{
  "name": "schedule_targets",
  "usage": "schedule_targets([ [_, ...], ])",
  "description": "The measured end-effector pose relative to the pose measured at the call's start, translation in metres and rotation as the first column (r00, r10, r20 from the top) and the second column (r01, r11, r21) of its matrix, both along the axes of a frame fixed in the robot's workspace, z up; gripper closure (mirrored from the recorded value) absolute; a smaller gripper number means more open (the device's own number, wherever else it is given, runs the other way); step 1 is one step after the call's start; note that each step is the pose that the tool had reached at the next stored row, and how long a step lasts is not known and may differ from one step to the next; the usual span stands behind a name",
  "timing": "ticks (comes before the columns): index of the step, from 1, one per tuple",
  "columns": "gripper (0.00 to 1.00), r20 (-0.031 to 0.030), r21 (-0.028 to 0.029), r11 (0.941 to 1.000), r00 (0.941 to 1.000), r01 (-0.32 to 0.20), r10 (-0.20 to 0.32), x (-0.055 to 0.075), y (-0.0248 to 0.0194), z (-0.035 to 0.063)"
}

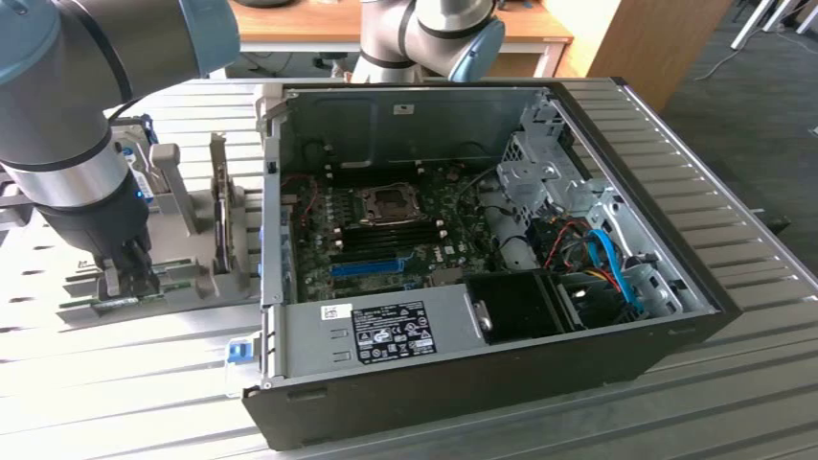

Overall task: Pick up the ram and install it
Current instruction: 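Pick up the ram and move it above insertion slot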

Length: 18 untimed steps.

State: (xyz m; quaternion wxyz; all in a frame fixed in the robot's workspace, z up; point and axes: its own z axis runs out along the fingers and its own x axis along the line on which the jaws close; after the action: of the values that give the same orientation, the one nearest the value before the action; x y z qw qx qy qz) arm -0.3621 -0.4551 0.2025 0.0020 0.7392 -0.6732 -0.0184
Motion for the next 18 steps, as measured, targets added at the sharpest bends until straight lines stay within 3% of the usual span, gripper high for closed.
schedule_targets([
  [8,0.88,0.0001,0.0000,1.0000,1.0000,0.000,0.000,0.000,0.0000,0.0032],
  [18,0.88,0.0000,-0.0009,1.0000,1.0000,0.000,0.000,0.000,0.0000,0.0281],
])
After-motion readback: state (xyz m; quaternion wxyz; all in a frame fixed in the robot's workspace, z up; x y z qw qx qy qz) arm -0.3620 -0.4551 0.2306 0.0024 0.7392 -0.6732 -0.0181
